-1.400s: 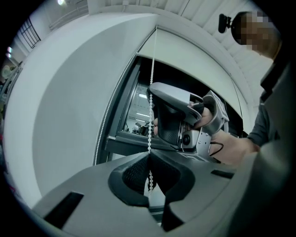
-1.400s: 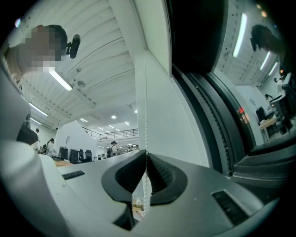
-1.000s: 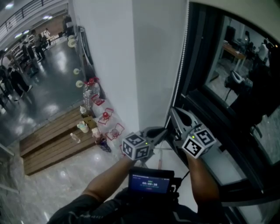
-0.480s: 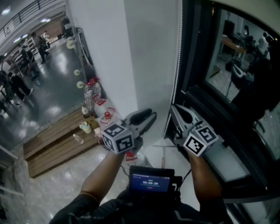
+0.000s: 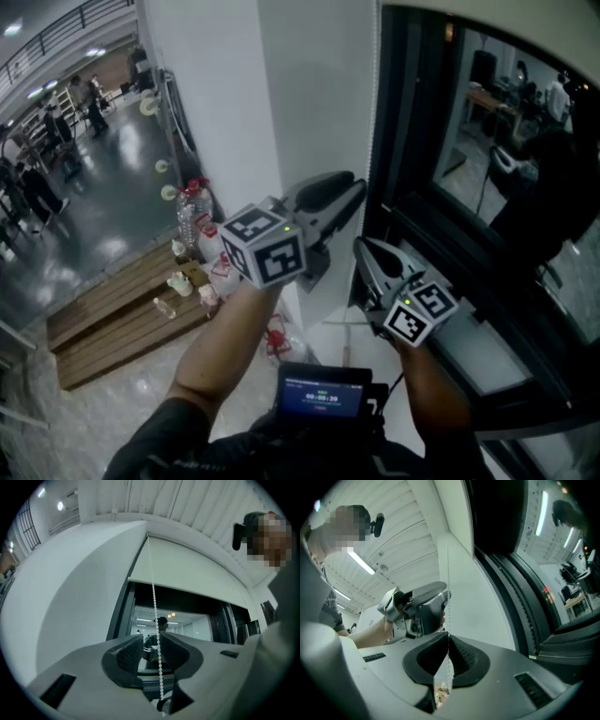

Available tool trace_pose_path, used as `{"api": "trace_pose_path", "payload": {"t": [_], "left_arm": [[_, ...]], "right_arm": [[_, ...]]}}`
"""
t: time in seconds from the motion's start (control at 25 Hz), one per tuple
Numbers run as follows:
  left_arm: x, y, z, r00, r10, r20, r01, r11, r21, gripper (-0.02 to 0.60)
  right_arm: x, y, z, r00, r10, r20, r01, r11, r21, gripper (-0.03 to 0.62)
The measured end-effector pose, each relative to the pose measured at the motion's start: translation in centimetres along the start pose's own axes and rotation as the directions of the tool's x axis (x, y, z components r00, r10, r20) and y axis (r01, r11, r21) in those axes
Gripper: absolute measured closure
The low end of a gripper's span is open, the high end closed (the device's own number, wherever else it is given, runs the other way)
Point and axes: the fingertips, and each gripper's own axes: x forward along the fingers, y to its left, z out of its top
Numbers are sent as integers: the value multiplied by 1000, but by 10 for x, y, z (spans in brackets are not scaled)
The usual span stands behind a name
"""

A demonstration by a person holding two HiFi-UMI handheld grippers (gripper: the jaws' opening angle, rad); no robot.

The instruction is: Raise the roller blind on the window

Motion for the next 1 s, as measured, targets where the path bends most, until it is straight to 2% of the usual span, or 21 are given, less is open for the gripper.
{"api": "trace_pose_path", "payload": {"t": [0.2, 0.24, 0.32, 0.72, 1.0], "left_arm": [[17, -6, 5, 999, -47, 2, 47, 999, -11, 479], [17, -7, 4, 999, -48, 1, 48, 999, -5, 535], [18, -9, 2, 998, -60, 2, 60, 998, -2, 577], [11, -14, 0, 997, -69, 42, 67, 997, 35, 581], [3, -15, -14, 997, -66, 36, 64, 996, 58, 581]], "right_arm": [[-1, 0, -2, 1000, 0, 2, 0, 1000, 0, 588], [-1, 0, -2, 1000, 1, 1, -1, 1000, 1, 588], [0, 0, -3, 1000, 1, 1, -1, 1000, 2, 588], [1, 1, -4, 1000, 11, 2, -11, 1000, 10, 588], [0, 4, -20, 1000, 16, -25, -16, 999, 28, 588]]}}
